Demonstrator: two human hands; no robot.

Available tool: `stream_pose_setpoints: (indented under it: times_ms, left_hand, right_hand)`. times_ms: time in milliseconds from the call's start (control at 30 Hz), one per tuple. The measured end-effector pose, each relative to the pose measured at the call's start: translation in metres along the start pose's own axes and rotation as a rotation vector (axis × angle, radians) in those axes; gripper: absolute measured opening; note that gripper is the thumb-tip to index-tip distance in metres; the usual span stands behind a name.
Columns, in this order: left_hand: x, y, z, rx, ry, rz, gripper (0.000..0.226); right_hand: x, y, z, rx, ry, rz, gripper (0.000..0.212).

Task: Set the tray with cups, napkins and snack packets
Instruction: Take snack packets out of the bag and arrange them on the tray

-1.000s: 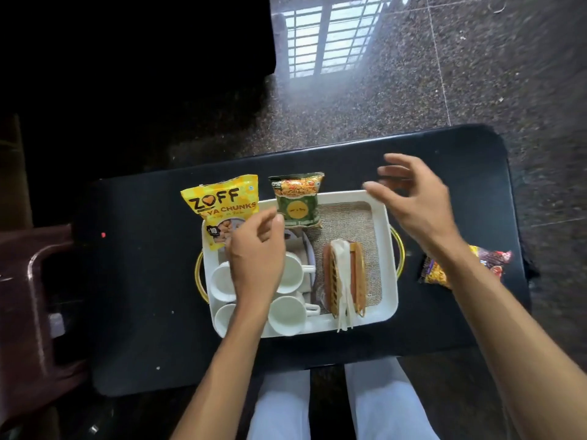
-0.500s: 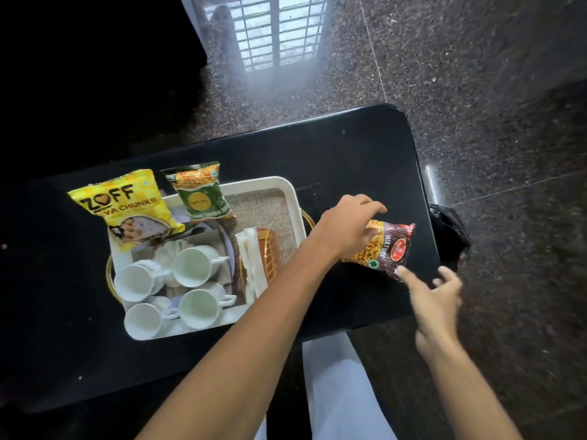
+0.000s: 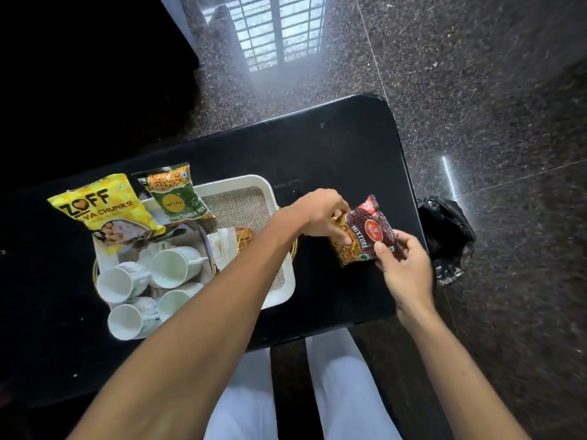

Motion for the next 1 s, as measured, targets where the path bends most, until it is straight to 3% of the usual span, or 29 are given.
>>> stream_pose_setpoints:
  times_ms: [200, 400, 500, 700, 1000]
  left_hand:
    - [-0.018, 0.040, 0.015, 0.004, 0.385, -0.208, 0.045]
    - [-0.046, 0.106, 0.049, -0.081, 0.697, -0.527, 0.035]
    - [-0.058, 0.137, 0.073, -0.126, 0.802, -0.625, 0.030]
    - [-0.064, 0.170, 0.122, -0.308, 0.815, -0.892, 0.038]
    - [-0.042, 0.170, 0.155, -0.445, 0.821, -0.869, 0.026]
  right_hand:
    - [0.003, -0.002, 0.070, -0.283, 0.024, 0.072, 0.028]
    - [0.049, 0.012, 0.130, -0.459, 0.156, 0.387, 0.055]
    - [0.089, 0.018, 0.150, -0.517, 0.166, 0.504, 0.049]
    - [0.162, 0.018, 0.160, -0.584, 0.242, 0.487, 0.031]
    - [0.209, 0.010, 0.132, -0.596, 0.372, 0.436, 0.023]
Point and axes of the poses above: each hand's wrist, its own y-axis away from the middle knuckle, its own x-axis out of the palm, z = x × y, the point moved 5 cm from there along -y, towards the middle knuckle, and after that the axes turned 4 degrees about -x, right-handed, at the moved point
